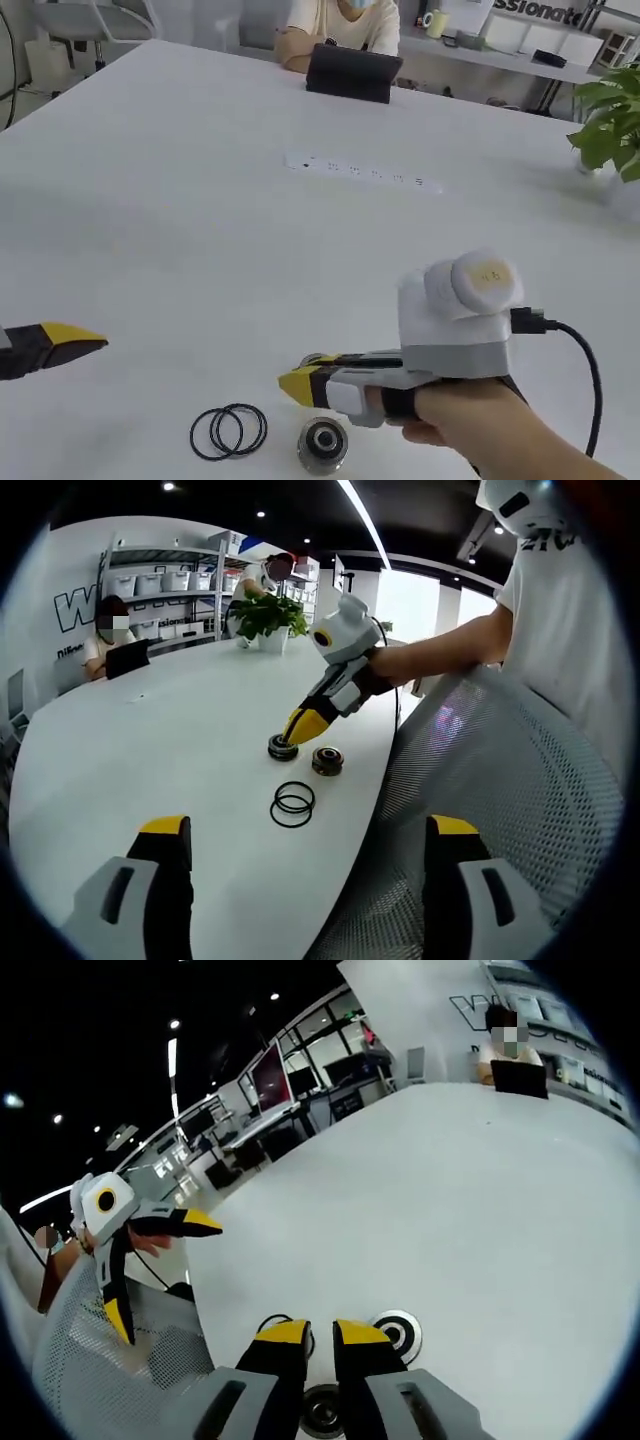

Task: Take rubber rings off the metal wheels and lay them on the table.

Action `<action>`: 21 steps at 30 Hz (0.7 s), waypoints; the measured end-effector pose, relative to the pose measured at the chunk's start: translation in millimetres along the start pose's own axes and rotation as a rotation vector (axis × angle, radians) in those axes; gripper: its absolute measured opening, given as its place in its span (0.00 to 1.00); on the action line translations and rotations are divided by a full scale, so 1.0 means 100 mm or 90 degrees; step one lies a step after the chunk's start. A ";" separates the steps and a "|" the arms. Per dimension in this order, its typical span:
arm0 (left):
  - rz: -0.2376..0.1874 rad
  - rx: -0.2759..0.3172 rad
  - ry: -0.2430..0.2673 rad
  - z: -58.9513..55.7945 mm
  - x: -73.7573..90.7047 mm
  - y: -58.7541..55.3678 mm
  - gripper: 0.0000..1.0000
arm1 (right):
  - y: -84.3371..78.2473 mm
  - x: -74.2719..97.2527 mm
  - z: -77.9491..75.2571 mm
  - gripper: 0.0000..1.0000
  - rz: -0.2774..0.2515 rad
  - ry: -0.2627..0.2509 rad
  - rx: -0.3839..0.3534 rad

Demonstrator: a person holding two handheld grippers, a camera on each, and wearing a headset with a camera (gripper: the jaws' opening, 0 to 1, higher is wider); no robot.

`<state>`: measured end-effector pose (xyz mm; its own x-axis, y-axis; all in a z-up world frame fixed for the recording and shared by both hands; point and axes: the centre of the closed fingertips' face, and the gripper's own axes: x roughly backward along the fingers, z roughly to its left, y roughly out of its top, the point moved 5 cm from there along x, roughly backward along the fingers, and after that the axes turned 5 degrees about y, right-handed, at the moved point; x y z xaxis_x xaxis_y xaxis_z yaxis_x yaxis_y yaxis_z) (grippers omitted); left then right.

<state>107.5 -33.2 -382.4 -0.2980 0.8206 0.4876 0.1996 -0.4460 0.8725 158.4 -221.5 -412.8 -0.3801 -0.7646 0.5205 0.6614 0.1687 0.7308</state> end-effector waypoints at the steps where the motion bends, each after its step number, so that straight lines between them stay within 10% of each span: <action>1: 0.000 0.000 0.001 0.00 0.00 0.00 0.95 | 0.02 0.02 -0.02 0.07 -0.008 -0.003 -0.004; 21: -0.035 -0.027 0.000 0.15 0.03 0.27 0.92 | 0.09 0.35 -0.45 0.06 -0.065 -0.085 -0.060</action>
<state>126.5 -37.6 -357.5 -0.3081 0.8442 0.4386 0.1427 -0.4148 0.8987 180.1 -275.2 -408.3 -0.5264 -0.6841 0.5050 0.6704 0.0314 0.7413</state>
